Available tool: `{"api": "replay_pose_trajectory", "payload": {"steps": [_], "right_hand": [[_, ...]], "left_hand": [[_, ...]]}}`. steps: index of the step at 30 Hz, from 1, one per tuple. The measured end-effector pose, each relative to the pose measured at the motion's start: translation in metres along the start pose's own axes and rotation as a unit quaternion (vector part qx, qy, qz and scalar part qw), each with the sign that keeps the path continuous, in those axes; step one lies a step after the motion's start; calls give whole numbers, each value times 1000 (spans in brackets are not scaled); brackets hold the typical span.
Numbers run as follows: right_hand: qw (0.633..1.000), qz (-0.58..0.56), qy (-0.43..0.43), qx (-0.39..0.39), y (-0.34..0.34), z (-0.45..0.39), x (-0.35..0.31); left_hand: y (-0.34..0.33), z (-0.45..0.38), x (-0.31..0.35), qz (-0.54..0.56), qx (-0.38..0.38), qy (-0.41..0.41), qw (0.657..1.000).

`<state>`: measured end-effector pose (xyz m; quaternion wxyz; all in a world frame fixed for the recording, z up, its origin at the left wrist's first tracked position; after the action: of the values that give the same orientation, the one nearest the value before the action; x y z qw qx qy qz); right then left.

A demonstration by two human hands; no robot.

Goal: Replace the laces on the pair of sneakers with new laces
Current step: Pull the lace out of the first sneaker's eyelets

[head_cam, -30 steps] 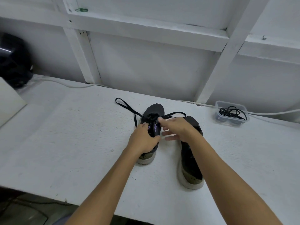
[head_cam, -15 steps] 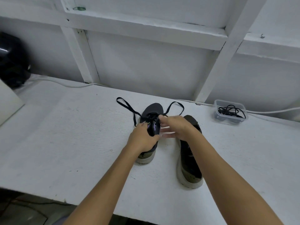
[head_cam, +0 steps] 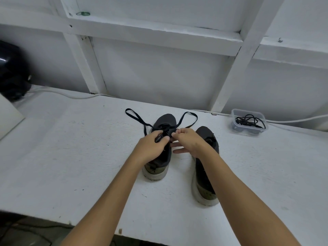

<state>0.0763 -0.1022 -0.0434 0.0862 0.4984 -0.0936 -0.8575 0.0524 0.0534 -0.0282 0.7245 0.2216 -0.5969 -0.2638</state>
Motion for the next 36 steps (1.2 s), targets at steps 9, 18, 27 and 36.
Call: {"api": "replay_pose_trajectory", "payload": {"steps": [9, 18, 27, 36], "right_hand": [[999, -22, -17, -18, 1, 2, 5], [1000, -24, -11, -3, -1, -4, 8], [999, -19, 28, -23, -1, 1, 5], [997, 18, 66, 34, 0, 5, -2]], "left_hand": [[8, -24, 8, -120, 49, -51, 990], [-8, -27, 5, -95, 33, -81, 992], [-6, -29, 0, -66, 83, -88, 990], [-6, -31, 8, -131, 83, -84, 984]]}}
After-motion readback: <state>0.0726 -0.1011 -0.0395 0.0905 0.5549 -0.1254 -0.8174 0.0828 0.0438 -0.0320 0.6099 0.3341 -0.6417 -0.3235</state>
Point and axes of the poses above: each hand's wrist, its own z-axis away from the middle knuckle, its own y-axis out of the back of the hand, x = y × z, the point moved 6 cm from there along -z, towards the middle knuckle, and after that the axes turned 8 degrees about x, right-handed, at the moved point
